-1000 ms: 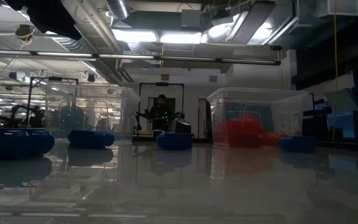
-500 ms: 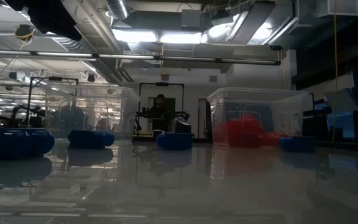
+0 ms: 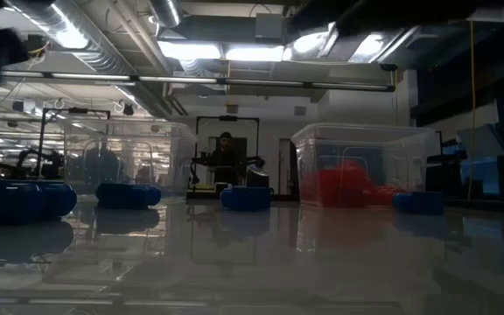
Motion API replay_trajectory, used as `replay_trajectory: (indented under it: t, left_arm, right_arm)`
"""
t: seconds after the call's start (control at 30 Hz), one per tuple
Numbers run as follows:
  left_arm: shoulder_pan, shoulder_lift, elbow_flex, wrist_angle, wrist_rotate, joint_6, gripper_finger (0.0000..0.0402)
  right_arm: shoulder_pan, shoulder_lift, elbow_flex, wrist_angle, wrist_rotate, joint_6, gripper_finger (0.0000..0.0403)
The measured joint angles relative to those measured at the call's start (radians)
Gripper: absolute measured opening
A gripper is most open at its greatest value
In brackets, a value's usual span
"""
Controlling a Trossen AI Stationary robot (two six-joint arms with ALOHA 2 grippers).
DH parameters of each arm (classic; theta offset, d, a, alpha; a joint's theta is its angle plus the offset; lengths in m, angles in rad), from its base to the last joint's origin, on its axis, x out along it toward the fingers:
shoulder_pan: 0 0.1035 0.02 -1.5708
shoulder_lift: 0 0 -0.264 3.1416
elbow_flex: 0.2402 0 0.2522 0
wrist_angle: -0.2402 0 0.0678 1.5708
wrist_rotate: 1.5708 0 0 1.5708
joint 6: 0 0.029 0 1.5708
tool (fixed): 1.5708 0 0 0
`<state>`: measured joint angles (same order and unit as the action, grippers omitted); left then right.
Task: Sort blocks
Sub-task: Put the green game piece into the bottom right transparent bin
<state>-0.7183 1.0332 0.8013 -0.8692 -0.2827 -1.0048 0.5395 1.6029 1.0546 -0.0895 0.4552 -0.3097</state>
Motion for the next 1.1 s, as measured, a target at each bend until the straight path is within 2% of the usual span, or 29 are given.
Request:
replay_trajectory:
  t: [0.2, 0.37, 0.53, 0.8, 1.1]
  left_arm:
    - [-0.075, 0.097, 0.000, -0.105, 0.154, -0.273, 0.0210]
    - [-0.108, 0.203, 0.000, -0.151, 0.284, -0.461, 0.0210]
    - [-0.104, 0.297, 0.000, -0.175, 0.377, -0.591, 0.0210]
    - [-0.085, 0.412, 0.000, -0.189, 0.490, -0.670, 0.0210]
    - [-0.087, 0.466, 0.000, -0.214, 0.555, -0.697, 0.0210]
  right_arm:
    - [-0.084, 0.136, -0.048, 0.243, -0.081, -0.089, 0.0358]
    - [-0.124, 0.234, -0.048, 0.324, -0.142, -0.096, 0.0358]
    - [-0.135, 0.296, -0.049, 0.386, -0.154, -0.096, 0.0358]
    - [-0.135, 0.331, -0.048, 0.447, -0.161, -0.119, 0.0358]
    - [-0.134, 0.331, -0.048, 0.448, -0.161, -0.119, 0.0358]
